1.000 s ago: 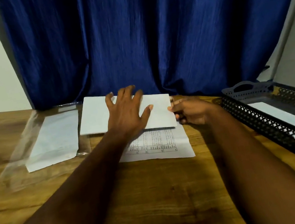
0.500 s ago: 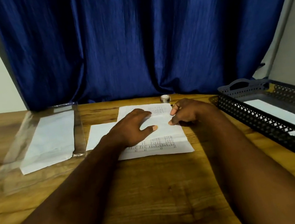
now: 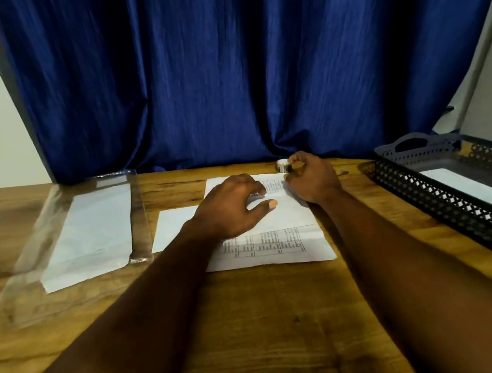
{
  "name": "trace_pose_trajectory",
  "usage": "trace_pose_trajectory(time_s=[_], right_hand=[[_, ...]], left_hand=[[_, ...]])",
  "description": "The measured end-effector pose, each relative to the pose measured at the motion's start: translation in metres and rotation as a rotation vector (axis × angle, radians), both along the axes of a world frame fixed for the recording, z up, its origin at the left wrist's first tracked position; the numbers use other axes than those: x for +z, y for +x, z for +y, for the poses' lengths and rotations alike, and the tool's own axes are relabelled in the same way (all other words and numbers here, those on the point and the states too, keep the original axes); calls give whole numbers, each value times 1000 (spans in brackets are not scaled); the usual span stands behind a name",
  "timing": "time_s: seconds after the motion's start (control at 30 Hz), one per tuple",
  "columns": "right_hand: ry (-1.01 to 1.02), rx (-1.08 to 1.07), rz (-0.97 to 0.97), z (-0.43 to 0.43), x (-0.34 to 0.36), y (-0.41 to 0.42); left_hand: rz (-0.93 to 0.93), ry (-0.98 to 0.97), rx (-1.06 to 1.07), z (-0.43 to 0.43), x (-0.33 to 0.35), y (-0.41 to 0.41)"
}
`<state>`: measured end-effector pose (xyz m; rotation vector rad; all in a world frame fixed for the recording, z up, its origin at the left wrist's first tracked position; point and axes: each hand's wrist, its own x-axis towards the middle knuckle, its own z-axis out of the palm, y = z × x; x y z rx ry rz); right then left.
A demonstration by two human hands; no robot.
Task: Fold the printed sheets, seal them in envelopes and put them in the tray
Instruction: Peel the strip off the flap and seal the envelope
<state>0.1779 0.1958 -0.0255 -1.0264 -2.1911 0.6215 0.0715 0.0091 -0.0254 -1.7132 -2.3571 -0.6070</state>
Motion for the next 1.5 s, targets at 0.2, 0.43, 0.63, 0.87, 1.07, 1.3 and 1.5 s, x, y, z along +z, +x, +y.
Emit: trace_pose_trajectory(time_s=[0.2,0.43,0.63,0.87,1.07,1.3,1.5], right_hand=[[103,-3,-234,8,8,-18],[122,-86,-254,21,5,-39],[191,-141,-272,26,6,-43],[312,-132,-228,27,1,-34],[571,69,-58,8,4,-15],[649,339,131,-26,4,-9],[650,404,232,-42,1,-4]], left_hand=[[15,11,9,6,-4,-6],[32,57,0,8,-5,-7],[30,65,3,11,-7,-8],[67,95,21,11,-6,-9],[108,238,220,12,-9,-14],[-177,451,309,13,-11,-9],[-403,597,168,8,-9,-2]])
